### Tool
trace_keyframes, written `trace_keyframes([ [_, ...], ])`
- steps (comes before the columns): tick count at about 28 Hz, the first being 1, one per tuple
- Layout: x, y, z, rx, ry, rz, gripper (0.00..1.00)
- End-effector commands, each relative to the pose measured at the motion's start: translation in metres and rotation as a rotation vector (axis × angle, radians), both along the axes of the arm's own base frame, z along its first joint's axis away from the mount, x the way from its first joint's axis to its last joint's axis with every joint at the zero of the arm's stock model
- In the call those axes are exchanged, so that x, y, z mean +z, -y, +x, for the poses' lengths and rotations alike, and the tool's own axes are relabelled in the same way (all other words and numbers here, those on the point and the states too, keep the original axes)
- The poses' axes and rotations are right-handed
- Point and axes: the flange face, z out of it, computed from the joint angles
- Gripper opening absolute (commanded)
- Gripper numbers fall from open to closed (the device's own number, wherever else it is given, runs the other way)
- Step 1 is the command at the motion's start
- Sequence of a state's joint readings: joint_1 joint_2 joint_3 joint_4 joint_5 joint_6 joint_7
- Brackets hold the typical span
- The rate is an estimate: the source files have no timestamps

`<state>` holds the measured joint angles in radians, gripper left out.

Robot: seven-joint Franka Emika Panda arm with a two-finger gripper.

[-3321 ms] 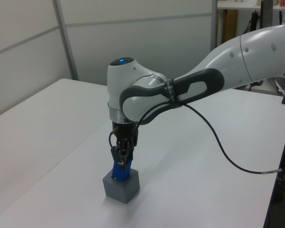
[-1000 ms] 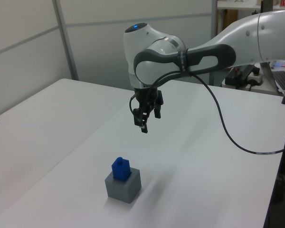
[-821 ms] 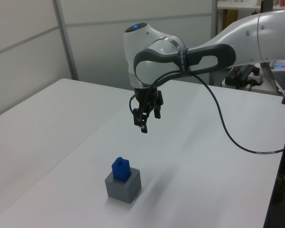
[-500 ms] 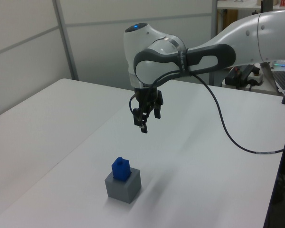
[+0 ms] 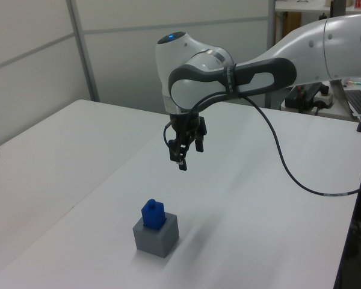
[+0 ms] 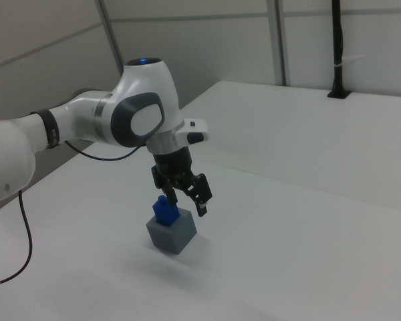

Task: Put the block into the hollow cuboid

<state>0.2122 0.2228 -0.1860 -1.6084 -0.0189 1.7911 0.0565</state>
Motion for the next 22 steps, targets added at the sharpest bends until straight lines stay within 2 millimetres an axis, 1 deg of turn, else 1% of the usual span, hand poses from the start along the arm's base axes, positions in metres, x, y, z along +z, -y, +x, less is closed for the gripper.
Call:
trace_keyframes([
  [1,0.005,0.015,0.001,0.015,-0.002,0.036,1.0],
  [13,0.005,0.01,0.0,0.018,-0.002,0.038,1.0],
  [14,0.005,0.007,0.0,0.016,-0.004,0.038,1.0],
  [15,0.005,0.007,0.0,0.016,-0.004,0.038,0.98],
  [16,0.004,0.007,0.0,0.018,-0.005,0.037,0.78],
  [18,0.005,0.007,0.0,0.016,-0.005,0.038,0.18],
  [19,0.005,0.006,0.0,0.019,-0.007,0.038,0.14],
  [20,0.004,0.005,-0.001,0.022,-0.01,0.037,0.14],
  [21,0.004,0.004,-0.001,0.022,-0.012,0.037,0.19],
  [22,0.004,0.004,-0.001,0.021,-0.011,0.037,0.35],
])
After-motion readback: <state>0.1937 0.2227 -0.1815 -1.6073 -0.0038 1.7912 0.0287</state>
